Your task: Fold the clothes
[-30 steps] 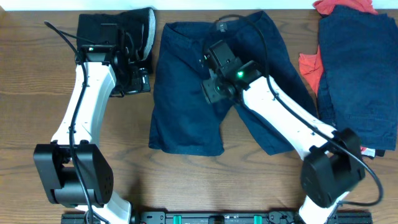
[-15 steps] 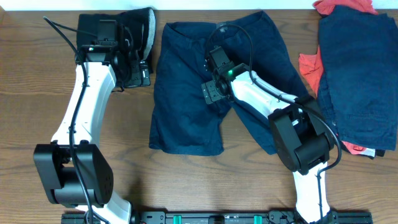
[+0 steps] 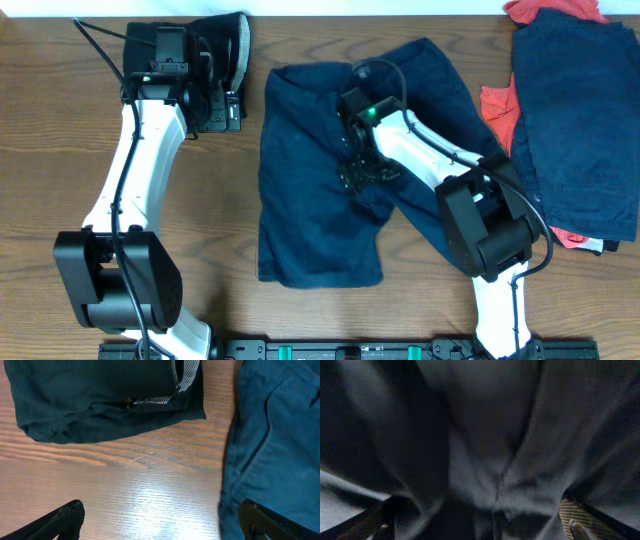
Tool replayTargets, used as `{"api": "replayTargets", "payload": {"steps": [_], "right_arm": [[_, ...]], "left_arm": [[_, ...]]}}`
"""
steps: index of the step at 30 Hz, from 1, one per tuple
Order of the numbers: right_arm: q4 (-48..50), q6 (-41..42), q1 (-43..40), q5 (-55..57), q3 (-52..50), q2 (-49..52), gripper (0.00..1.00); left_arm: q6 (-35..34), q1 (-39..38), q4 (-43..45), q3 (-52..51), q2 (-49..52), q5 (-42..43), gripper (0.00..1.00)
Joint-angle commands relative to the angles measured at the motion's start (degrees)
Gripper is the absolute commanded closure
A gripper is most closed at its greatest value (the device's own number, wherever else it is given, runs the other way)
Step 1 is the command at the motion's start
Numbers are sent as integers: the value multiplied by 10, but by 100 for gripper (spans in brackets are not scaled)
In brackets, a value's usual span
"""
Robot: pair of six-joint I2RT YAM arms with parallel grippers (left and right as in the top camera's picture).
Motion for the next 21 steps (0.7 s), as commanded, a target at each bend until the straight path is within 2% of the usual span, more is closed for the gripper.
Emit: {"api": "replayTargets", "payload": {"steps": [1, 6, 11, 17, 21], "right_arm": [[-22, -15, -28, 36, -16, 16, 1], [-2, -53, -64, 6, -15, -2, 1], [25, -82, -78, -67, 0, -87, 1], [44, -90, -78, -69, 9, -216, 1], [49, -90, -78, -69, 9, -269, 1]], "left_arm": [[46, 0, 1, -2, 1, 0, 1], [108, 0, 26, -2, 10, 42, 2], [135, -10, 102, -2, 34, 103, 2], [145, -41, 188, 2, 95, 107, 2], [179, -54, 227, 14, 154, 107, 1]]}}
